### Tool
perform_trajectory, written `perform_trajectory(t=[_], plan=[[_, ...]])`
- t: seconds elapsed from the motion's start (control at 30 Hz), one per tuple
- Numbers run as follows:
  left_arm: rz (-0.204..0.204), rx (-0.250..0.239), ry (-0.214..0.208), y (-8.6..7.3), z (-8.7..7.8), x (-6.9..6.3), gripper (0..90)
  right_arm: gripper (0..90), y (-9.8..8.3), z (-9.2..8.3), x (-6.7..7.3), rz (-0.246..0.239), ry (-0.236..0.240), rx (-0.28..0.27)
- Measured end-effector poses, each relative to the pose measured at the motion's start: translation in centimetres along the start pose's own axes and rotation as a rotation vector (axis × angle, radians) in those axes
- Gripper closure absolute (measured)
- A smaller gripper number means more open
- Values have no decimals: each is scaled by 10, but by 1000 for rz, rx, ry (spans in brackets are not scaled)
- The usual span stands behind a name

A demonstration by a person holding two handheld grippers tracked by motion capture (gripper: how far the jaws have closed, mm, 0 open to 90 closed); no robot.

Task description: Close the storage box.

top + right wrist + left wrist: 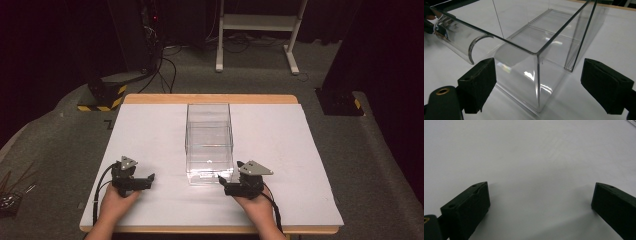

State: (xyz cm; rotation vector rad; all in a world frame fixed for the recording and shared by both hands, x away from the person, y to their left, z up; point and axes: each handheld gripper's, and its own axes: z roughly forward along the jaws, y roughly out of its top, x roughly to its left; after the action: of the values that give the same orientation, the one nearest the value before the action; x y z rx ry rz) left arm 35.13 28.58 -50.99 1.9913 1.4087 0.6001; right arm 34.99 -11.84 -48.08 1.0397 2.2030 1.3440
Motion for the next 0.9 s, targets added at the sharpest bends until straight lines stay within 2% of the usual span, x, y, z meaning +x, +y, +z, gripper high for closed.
perform_trajectory(t=[0.47,0.9], plan=[[0,1,-1,0,0,0,21,118,8,8,-4,-7,-26,14],[1,0,-1,0,0,0,20,106,12,25,-13,-3,-67,24]])
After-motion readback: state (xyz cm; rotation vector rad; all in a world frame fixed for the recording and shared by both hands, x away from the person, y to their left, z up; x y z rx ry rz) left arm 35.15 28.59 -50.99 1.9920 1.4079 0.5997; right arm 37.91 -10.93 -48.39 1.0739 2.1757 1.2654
